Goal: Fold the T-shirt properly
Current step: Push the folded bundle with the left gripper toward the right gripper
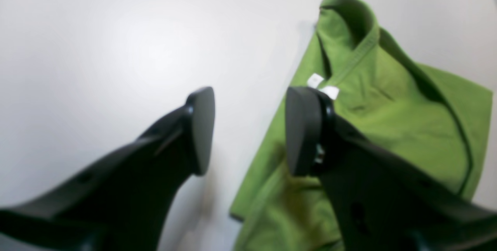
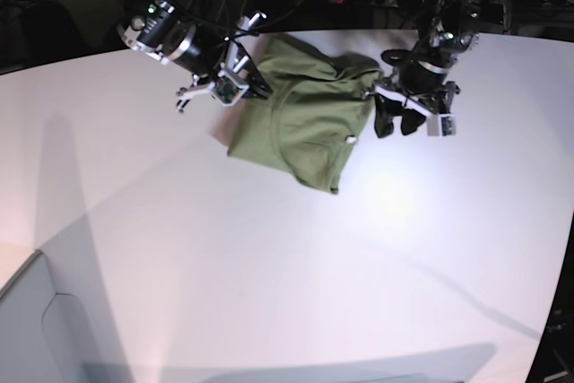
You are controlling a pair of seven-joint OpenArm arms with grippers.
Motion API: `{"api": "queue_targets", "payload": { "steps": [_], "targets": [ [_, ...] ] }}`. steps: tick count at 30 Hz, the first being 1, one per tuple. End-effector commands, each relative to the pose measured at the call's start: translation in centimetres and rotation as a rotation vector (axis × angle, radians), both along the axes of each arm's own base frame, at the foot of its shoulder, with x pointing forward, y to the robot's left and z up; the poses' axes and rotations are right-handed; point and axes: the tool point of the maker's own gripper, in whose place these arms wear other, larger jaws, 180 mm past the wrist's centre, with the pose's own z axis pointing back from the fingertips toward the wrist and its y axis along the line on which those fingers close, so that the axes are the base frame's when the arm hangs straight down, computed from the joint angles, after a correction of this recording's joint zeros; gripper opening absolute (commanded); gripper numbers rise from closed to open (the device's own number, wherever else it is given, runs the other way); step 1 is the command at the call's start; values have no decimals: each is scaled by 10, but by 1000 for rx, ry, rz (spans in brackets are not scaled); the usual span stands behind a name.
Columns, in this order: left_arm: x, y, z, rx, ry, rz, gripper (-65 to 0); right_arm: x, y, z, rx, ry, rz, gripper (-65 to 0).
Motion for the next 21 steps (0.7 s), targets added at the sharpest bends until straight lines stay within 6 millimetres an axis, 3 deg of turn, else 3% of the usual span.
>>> {"api": "queue_targets", "payload": {
  "steps": [1, 5, 11, 21],
  "targets": [
    [8, -8, 11, -18, -46, -16, -365, 4, 2, 12, 41, -36, -3, -643],
    [4, -26, 7, -42, -32, -55, -346, 4, -2, 11, 37, -32, -15, -643],
    [2, -35, 6, -51, -27, -76, -208, 4, -2, 9, 37, -27, -15, -642],
    [6, -23, -20, -25, 29, -54, -199, 4, -2, 9, 36, -26, -15, -642]
  ]
}}
